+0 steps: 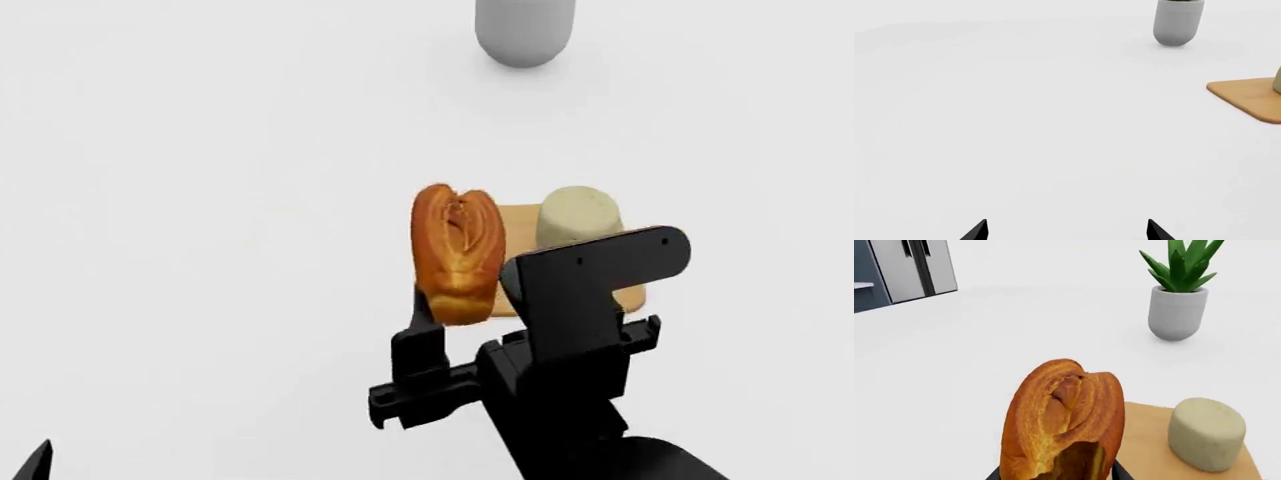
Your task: Place the bread and cheese on the cutting board.
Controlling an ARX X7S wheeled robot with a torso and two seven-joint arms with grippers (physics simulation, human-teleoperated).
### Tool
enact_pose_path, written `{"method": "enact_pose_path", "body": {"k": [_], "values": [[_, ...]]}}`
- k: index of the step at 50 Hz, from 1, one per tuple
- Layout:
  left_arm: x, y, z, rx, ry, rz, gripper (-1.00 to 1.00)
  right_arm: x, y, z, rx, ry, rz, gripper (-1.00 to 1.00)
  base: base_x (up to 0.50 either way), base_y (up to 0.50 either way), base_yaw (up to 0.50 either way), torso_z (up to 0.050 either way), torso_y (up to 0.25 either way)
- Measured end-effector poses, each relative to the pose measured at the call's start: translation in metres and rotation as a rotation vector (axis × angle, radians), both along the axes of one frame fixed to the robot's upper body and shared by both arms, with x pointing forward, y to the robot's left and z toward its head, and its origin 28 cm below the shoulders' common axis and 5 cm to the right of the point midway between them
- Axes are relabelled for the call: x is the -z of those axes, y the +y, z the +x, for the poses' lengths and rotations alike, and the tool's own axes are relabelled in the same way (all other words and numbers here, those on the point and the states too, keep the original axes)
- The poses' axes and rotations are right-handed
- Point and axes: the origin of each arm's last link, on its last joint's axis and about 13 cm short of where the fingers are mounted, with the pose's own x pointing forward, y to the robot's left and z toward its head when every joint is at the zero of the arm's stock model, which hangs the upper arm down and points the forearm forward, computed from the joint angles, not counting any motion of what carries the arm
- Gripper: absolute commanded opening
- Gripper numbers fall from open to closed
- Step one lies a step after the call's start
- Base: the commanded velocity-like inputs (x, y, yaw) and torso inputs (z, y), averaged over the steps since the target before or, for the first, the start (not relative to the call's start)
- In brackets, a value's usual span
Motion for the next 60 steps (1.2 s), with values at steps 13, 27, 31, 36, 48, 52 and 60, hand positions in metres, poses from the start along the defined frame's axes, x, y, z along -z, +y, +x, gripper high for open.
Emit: {"method": "enact_pose_path", "body": {"k": [13,27,31,36,48,52,60], "values": [[0.001,0.001,0.001,-0.003,-0.003,-0.008,1.0,0.005,-0.005,0.041,0.101,0.038,0.011,-1.0,0.0,0.0,0.0,0.0,0.0],[0.001,0.001,0.001,-0.004,-0.003,-0.012,1.0,0.022,-0.006,0.063,0.14,0.102,-0.002,-1.0,0.0,0.0,0.0,0.0,0.0],[0.001,0.002,0.001,-0.005,-0.004,-0.013,1.0,0.025,-0.005,0.068,0.135,0.116,-0.014,-1.0,0.0,0.0,0.0,0.0,0.0],[0.001,0.003,0.001,-0.009,-0.004,-0.016,1.0,0.025,-0.001,0.073,0.109,0.125,-0.038,-1.0,0.0,0.0,0.0,0.0,0.0],[0.002,0.004,0.001,-0.015,-0.004,-0.02,1.0,0.024,0.004,0.081,0.083,0.135,-0.065,-1.0,0.0,0.0,0.0,0.0,0.001],[0.003,0.004,0.001,-0.015,-0.003,-0.021,1.0,0.025,0.003,0.083,0.089,0.139,-0.067,-1.0,0.0,0.0,0.0,0.0,0.0],[0.003,0.003,0.002,-0.014,-0.002,-0.023,1.0,0.026,0.001,0.091,0.108,0.153,-0.064,-1.0,0.0,0.0,0.0,0.0,0.0]]}}
